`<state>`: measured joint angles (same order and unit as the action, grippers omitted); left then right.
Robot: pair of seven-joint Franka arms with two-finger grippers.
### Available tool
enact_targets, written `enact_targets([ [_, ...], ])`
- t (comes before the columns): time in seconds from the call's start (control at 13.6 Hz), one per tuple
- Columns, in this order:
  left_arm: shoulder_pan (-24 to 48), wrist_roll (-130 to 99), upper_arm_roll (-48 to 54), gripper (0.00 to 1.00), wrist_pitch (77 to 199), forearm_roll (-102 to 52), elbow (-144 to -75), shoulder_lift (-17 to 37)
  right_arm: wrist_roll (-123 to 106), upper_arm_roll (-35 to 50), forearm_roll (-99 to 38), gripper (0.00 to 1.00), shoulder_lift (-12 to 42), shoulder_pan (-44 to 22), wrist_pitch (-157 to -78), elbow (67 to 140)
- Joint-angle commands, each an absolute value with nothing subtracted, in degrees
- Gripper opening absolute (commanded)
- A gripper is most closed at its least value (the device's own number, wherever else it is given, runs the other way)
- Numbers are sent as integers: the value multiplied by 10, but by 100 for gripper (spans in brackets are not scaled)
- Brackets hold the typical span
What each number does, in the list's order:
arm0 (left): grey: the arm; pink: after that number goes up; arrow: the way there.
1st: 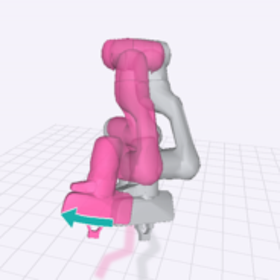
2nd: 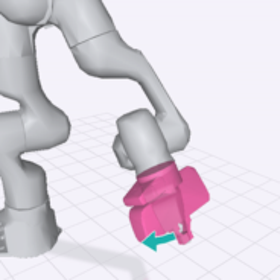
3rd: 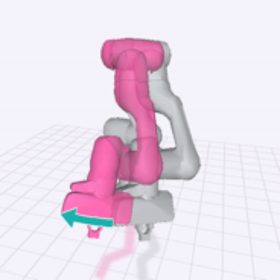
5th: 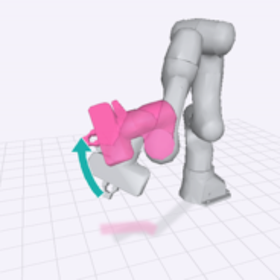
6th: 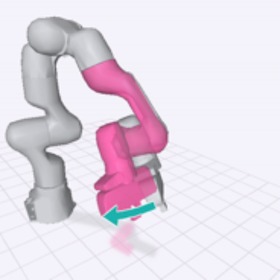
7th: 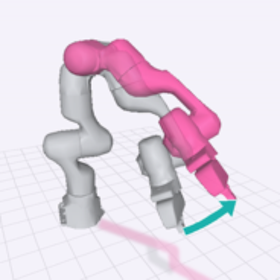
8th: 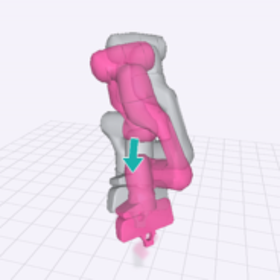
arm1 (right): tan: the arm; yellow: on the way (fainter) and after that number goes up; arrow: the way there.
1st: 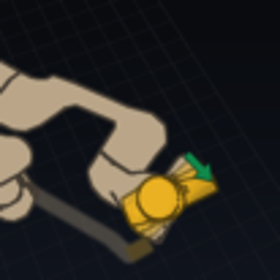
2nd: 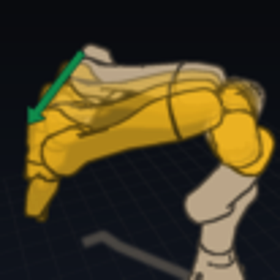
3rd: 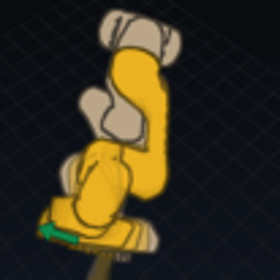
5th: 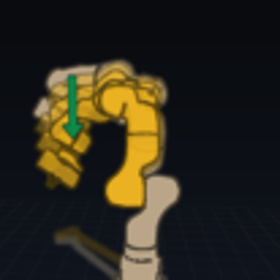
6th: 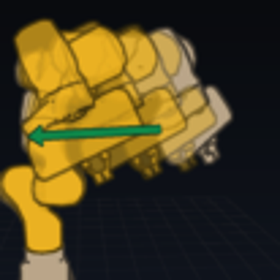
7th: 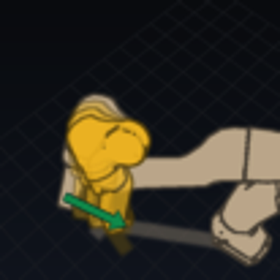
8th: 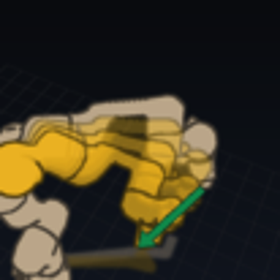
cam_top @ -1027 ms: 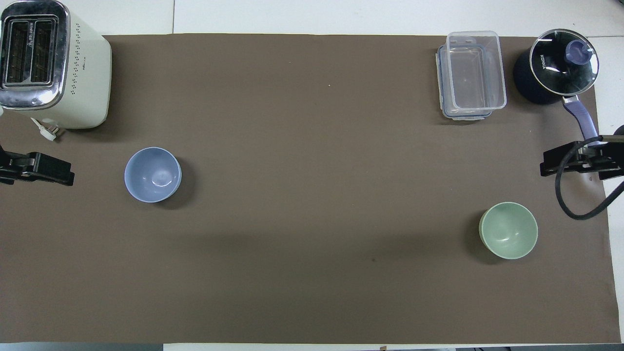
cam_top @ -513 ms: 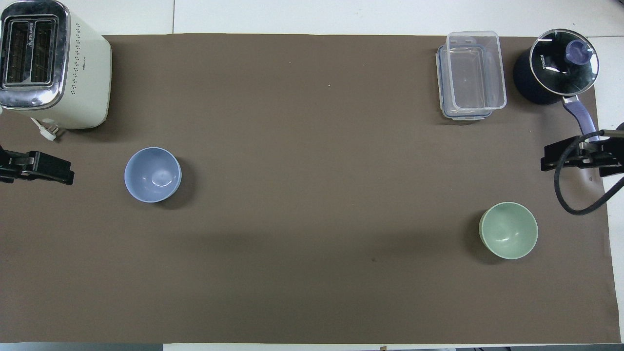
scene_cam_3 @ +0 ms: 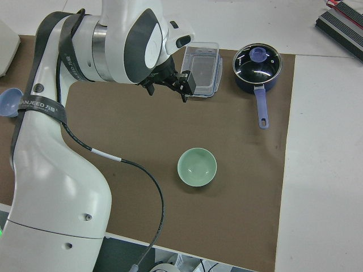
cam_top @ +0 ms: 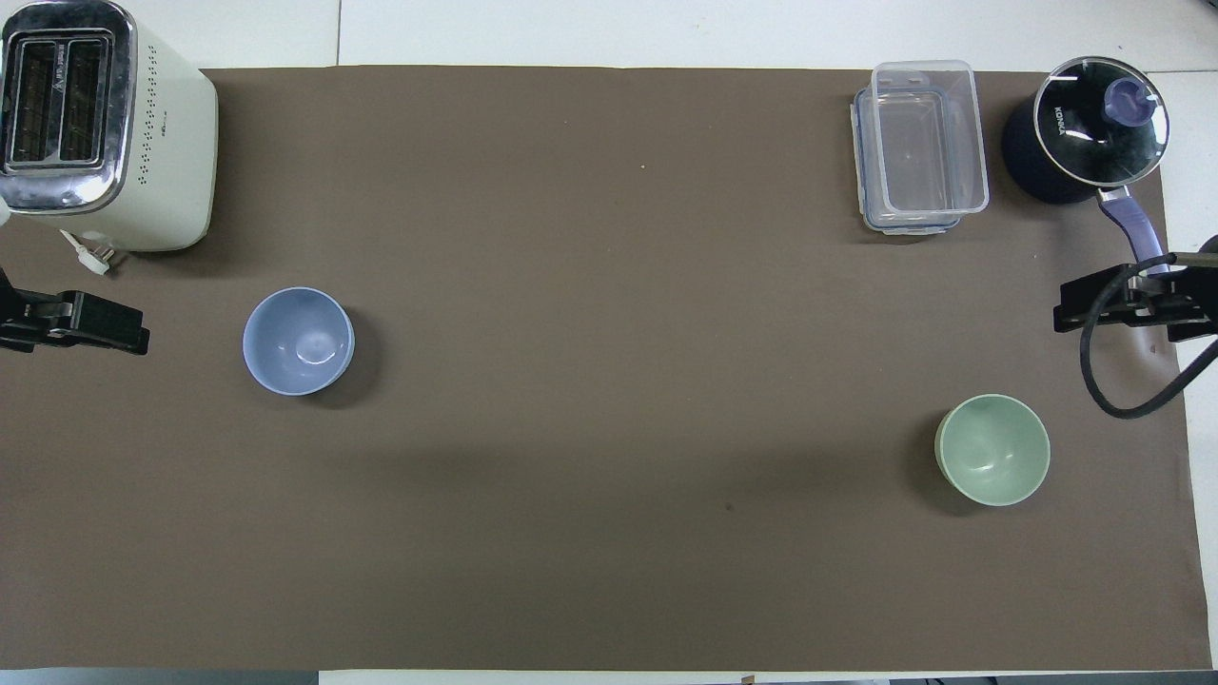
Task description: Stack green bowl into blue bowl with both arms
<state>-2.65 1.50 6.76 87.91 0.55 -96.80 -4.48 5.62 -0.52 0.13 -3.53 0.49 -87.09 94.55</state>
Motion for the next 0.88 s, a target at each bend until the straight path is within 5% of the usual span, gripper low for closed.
enact_targets([
  [0.0, -33, 10, 64, 100, 945, -4, -1055, -75, 45, -1, 14, 100, -34, 10, -880, 947],
  [0.44, -47, 12, 64, 100, 1142, -4, -1216, -50, 45, -3, 11, 100, -44, 15, -881, 968],
  [0.81, -42, 14, 64, 100, 1259, -4, -1252, 27, 44, -4, 6, 100, -132, 22, -1010, 1165],
])
